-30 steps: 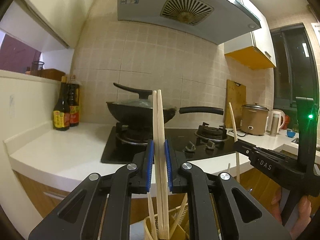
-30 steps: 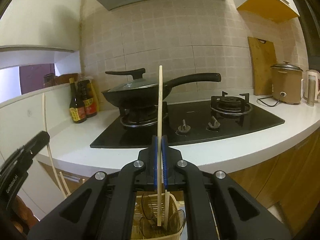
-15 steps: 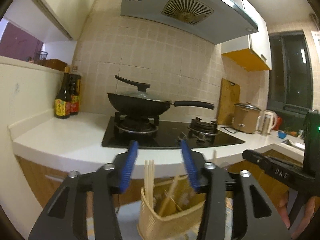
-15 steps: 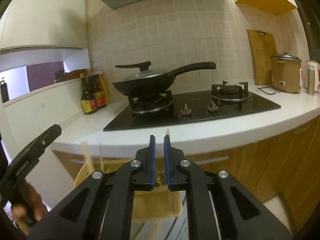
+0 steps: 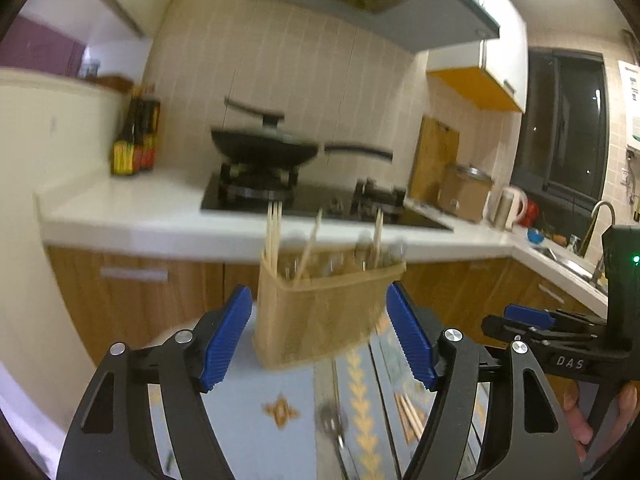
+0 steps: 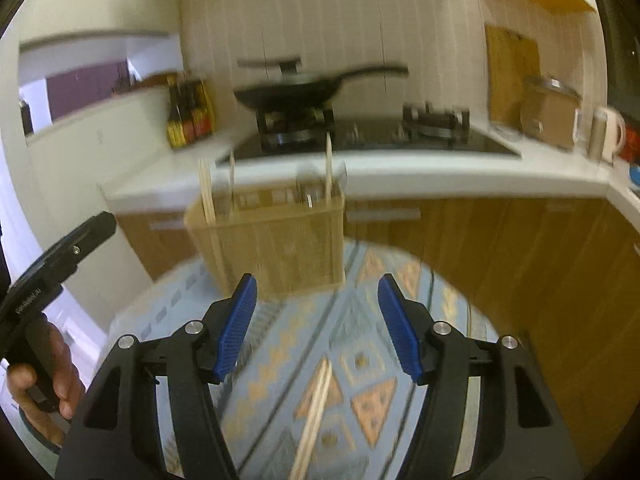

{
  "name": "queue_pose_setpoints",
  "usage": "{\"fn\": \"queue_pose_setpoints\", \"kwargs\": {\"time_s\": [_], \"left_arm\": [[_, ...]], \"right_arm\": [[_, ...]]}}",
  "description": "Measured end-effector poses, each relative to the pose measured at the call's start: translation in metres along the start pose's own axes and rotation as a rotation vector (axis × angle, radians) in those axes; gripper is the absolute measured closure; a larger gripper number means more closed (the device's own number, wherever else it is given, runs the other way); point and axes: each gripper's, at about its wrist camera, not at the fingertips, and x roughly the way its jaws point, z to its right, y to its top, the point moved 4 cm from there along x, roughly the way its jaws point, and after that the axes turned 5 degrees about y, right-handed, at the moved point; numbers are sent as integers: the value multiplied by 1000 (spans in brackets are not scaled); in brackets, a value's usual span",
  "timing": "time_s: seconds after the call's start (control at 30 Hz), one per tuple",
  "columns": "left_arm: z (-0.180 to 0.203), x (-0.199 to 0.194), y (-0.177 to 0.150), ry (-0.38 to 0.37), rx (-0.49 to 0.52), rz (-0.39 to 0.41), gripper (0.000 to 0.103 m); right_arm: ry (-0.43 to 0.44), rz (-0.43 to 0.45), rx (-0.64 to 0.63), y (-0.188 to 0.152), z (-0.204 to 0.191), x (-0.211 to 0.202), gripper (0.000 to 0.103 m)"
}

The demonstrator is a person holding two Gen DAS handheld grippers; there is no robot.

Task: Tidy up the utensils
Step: 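Move both open tools back down over the last spoon and chopsticks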

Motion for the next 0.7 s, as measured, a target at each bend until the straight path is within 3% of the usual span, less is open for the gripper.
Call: {"fn": "queue_pose_setpoints", "kwargs": {"time_s": [0.13,0.3,0.4,0.57,0.7], "left_arm": [[-4,5,-26,2,-26,-106,35],[-3,19,-56,-1,-26,-229,35],[2,33,-74,5,3,-327,36],[7,60,-106,-1,23,-510,39],[13,70,-122,3,54,-571,45]], "right_arm": [[-10,-161,72,-35,12,20,44],[49,-319,193,-77,28,45,44],[59,-378,220,-92,30,55,45],[63,-421,190,-105,20,63,59],[47,-444,154,-109,11,68,60]]}}
